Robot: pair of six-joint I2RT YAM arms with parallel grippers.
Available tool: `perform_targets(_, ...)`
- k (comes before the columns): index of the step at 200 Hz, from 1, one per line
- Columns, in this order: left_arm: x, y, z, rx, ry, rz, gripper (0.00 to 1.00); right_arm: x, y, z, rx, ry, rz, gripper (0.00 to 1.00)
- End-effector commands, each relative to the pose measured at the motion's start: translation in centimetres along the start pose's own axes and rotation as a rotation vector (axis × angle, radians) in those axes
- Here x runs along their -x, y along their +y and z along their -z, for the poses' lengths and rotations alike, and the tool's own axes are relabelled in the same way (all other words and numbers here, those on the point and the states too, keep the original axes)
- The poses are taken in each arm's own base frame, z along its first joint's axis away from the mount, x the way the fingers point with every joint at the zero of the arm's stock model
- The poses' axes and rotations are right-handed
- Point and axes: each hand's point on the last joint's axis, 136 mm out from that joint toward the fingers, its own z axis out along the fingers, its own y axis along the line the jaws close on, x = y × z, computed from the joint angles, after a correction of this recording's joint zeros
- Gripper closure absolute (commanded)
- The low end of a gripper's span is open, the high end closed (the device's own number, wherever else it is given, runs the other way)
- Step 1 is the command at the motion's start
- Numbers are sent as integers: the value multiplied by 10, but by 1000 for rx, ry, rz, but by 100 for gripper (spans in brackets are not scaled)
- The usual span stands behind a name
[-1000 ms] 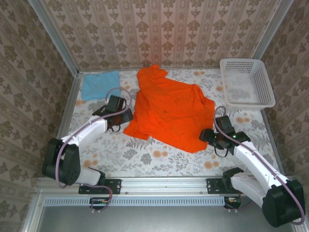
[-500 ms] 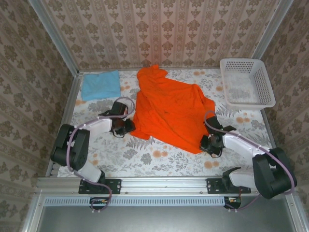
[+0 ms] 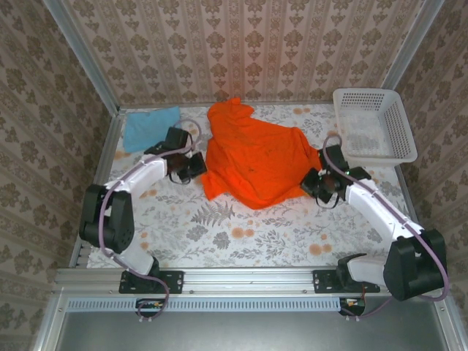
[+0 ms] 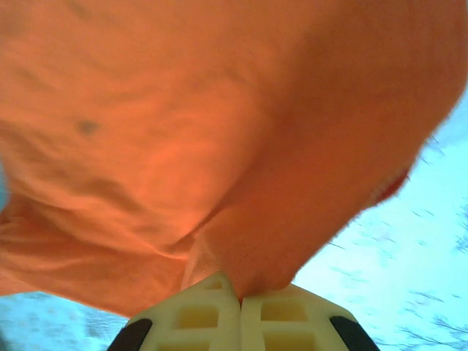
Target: Fold and stack the t-shirts
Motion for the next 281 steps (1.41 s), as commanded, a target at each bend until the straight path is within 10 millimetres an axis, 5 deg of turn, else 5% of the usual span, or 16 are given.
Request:
perform_targets(1,49,-57,66,-81,-209,-149,100,30,42,38,118,-70,-1,100)
perform_targets(18,68,-92,99,-115,-316,-269,100,52,65,67,170,-162,30,100)
perform_targets(30,72,-99,108,-71,-348,-337,100,59,68,75,168,-173,34,100)
perform_targets(82,54,-45,59,97,-163,-277,100,54,34,28,49,-1,-5,100)
perform_targets(101,84,-51,49,91,-160,-273,100,78,47,12,64,11,-14,100)
perform_targets(123,145,-89,63,74,-258,-356,100,121,86,21,98,-48,25,100)
perform_targets(141,189,-134,98,27,-386,-443,100,158,133,56,169,-141,91,100)
perform_targets(158,205,-177,145,-40,-503,-542,100,180,174,103,254,-242,164,100)
perform_targets(178,189,-208,192,-54,-595,-689,100,176,204,159,352,-335,247,100)
perform_targets(194,155,-219,207,-15,-610,-824,98,153,208,177,381,-359,319,100)
perform_targets(221,83,-200,195,88,-605,-978,88,104,161,163,314,-322,343,100)
perform_targets(252,-1,-101,135,214,-347,-935,85,27,56,94,166,-130,290,100)
perform_targets(263,-27,-64,121,263,-267,-895,56,2,16,71,85,-53,246,92)
perform_targets(281,-46,-26,117,338,-233,-839,29,-21,-50,53,-117,5,146,63)
